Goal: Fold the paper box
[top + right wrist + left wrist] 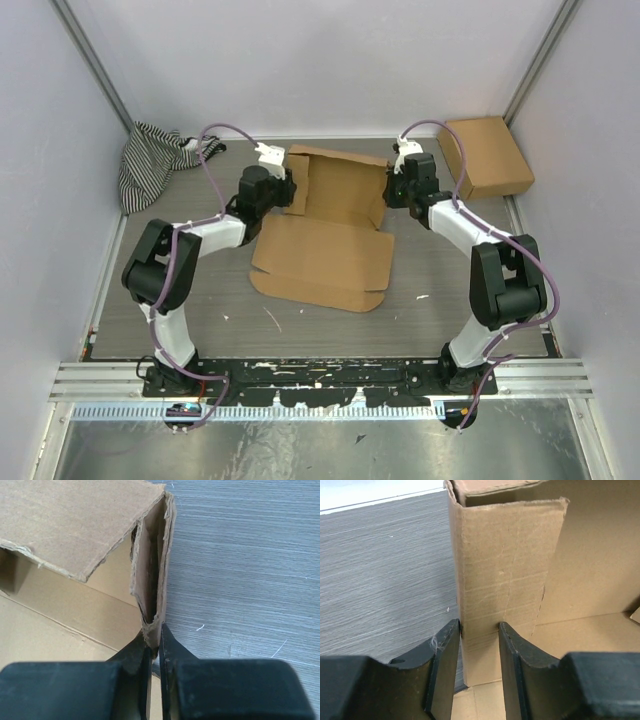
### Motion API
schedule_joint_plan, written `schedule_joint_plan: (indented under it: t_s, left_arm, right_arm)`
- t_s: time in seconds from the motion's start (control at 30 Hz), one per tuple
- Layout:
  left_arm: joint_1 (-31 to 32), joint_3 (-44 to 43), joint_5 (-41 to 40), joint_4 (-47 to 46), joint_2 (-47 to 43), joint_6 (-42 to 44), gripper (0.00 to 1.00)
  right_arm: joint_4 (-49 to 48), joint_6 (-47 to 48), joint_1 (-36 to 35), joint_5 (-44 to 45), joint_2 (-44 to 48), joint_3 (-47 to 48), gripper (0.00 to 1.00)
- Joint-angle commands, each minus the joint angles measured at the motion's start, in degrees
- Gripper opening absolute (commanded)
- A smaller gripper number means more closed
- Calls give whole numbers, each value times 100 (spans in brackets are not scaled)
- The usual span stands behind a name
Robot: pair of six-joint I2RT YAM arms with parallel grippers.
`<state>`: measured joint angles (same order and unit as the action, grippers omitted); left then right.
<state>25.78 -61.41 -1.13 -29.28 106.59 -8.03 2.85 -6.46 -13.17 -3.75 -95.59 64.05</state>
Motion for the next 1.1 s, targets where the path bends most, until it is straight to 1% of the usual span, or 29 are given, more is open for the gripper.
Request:
schedule_joint_plan:
  t_s: [0.0,0.2,0.4,0.43,0.53,0.57,0.7,0.73,0.9,1.0,1.07]
  left_arm:
    - [100,-2,-398,-754,240,285,43]
    - [94,475,-310,-2430,620,183,43]
    - [85,357,4,-2643,902,0,38]
    - [85,331,-12,-2603,927,-17,33]
    - [85,322,-164,-2560,943,-24,26]
    - [85,310,-226,-2498,936,-11,22]
    - [101,127,-453,-1883,889,141,1]
    - [136,50,-733,-1602,844,196,0]
    - [478,-500,-2862,-7,719,614,0]
    - [757,-921,-4329,750,830,993,0]
    - [888,-1103,-4875,1101,924,1120,0]
  right_arm:
    - [-181,-13,-123,-264,295,-19,2]
    - [-183,33,-162,-304,338,-52,2]
    - [-189,78,-185,-336,350,-56,2]
    - [-182,78,-188,-337,353,-52,2]
    - [-182,73,-199,-338,372,-53,3]
    - [-186,71,-212,-331,386,-63,3]
    - [-121,13,-244,-284,418,-2,3]
    - [-78,-23,-262,-277,411,38,3]
    - [156,-182,-450,-16,341,219,2]
    - [361,-336,-656,388,192,411,2]
    - [509,-459,-781,750,72,553,1]
